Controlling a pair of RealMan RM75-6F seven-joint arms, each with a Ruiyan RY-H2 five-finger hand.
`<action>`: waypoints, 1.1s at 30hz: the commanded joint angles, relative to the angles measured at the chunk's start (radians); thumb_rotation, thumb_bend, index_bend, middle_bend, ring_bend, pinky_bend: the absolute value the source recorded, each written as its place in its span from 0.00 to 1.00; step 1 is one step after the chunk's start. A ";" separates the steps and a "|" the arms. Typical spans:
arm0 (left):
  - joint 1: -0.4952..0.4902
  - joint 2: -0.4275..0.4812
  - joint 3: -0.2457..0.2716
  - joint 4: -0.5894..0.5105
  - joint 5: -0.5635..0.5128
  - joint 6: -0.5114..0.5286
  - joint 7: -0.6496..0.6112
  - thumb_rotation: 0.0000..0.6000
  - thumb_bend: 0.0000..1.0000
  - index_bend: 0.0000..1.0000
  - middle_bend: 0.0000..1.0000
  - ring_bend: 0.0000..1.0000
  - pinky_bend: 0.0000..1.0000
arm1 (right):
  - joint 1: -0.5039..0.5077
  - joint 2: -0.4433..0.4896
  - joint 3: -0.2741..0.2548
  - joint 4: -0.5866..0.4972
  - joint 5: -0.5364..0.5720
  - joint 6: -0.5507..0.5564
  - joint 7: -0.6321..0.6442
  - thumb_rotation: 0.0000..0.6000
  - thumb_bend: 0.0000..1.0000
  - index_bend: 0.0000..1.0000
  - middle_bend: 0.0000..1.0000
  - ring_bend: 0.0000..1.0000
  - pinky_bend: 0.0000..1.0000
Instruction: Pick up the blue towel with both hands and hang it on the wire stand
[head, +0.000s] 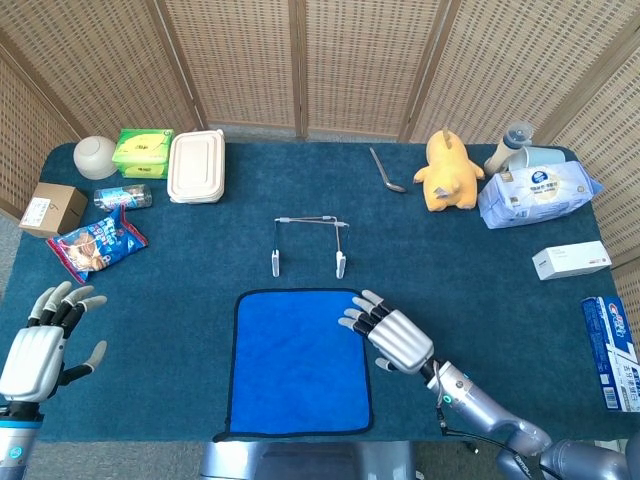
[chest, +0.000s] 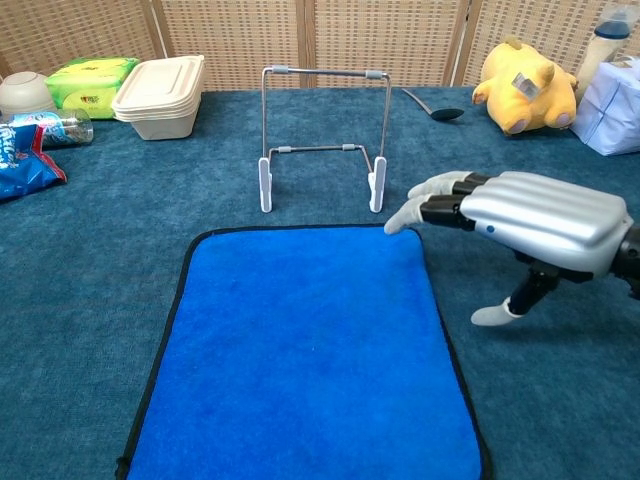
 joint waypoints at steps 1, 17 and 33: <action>0.000 -0.001 0.001 0.001 0.000 -0.001 -0.001 1.00 0.47 0.25 0.19 0.07 0.00 | 0.008 -0.020 -0.017 0.035 -0.015 0.011 0.006 1.00 0.09 0.17 0.19 0.09 0.11; 0.002 -0.009 0.002 0.016 -0.004 -0.003 -0.019 1.00 0.47 0.25 0.18 0.07 0.00 | 0.044 -0.086 -0.050 0.125 -0.018 0.001 0.029 1.00 0.08 0.16 0.19 0.08 0.11; 0.003 -0.020 0.003 0.043 -0.014 -0.009 -0.042 1.00 0.47 0.25 0.18 0.07 0.00 | 0.088 -0.119 -0.031 0.141 0.014 -0.019 0.015 1.00 0.08 0.16 0.19 0.07 0.11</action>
